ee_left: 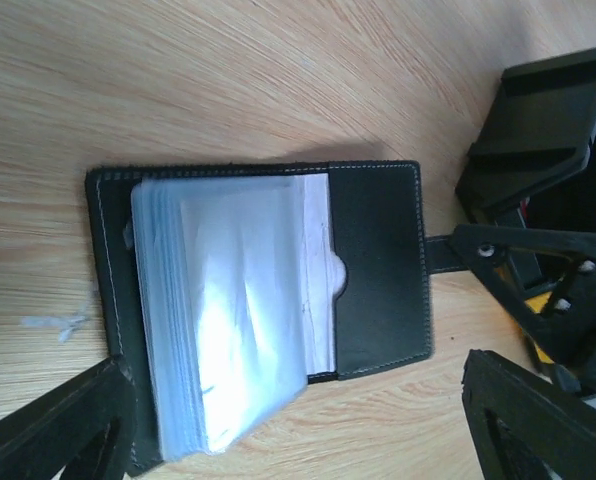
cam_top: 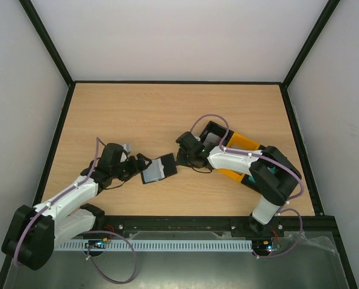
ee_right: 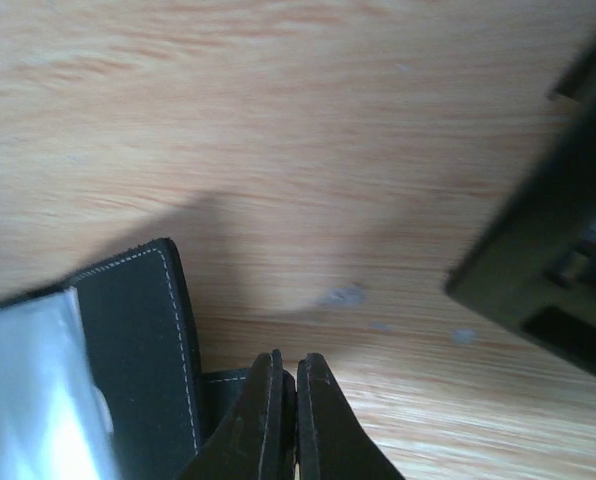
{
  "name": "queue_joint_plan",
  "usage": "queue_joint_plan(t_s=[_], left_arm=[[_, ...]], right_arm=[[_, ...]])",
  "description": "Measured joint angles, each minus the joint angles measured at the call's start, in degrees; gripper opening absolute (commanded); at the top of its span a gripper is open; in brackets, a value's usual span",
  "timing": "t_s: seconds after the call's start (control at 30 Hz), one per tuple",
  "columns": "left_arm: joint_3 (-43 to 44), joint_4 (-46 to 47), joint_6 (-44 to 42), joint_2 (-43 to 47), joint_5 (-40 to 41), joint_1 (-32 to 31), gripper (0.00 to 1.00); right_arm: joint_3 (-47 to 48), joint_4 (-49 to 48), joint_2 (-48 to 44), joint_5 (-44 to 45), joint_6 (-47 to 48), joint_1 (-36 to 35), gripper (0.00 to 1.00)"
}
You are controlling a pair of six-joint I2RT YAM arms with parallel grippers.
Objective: Put the credit cards into the card holder
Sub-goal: Open the card holder at the center of the board.
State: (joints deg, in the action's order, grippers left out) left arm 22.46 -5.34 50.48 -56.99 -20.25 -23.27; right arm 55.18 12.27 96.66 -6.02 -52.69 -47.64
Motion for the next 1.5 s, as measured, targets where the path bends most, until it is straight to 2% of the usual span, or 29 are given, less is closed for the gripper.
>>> queue_joint_plan(t_s=[0.23, 0.33, 0.47, 0.6, 0.8, 0.93, 1.17, 1.3, 1.5], left_arm=[[-0.5, 4.7, 2.1, -4.0, -2.3, -1.8, 0.63], [-0.5, 6.0, 2.6, -5.5, -2.6, -2.3, 0.60], [-0.5, 6.6, 2.7, -6.9, -2.7, -2.6, 0.59], [-0.3, 7.2, 2.6, -8.2, -2.7, -3.0, 0.58], [0.1, 7.6, 2.3, -9.7, -2.7, -3.2, 0.52], [0.1, 7.6, 1.9, -10.3, -2.7, -3.2, 0.50], [0.3, 7.6, 1.2, -11.8, -2.6, -3.2, 0.54], [0.4, 8.4, 1.1, -12.9, -2.9, -3.3, 0.52], [0.6, 10.4, 1.1, -15.6, -4.0, -3.7, 0.51]], right_arm=[[-1.7, 4.5, 0.0, 0.9, 4.2, -0.4, 0.03], [-1.7, 5.7, 0.0, 0.9, 6.0, -1.3, 0.13], [-1.6, 7.7, 0.0, 2.1, 8.0, -2.1, 0.33], [0.0, 11.1, -0.1, 5.0, 9.9, -2.3, 0.42], [6.1, 14.7, -2.5, 8.5, 12.2, -3.2, 0.41], [9.5, 14.8, -3.1, 8.9, 13.6, -6.5, 0.36], [9.1, 13.1, -1.1, 1.6, 14.1, -8.6, 0.30], [8.2, 12.7, 2.1, -0.3, 14.6, -8.6, 0.26], [8.1, 12.7, 6.2, -1.5, 15.2, -8.6, 0.25]])
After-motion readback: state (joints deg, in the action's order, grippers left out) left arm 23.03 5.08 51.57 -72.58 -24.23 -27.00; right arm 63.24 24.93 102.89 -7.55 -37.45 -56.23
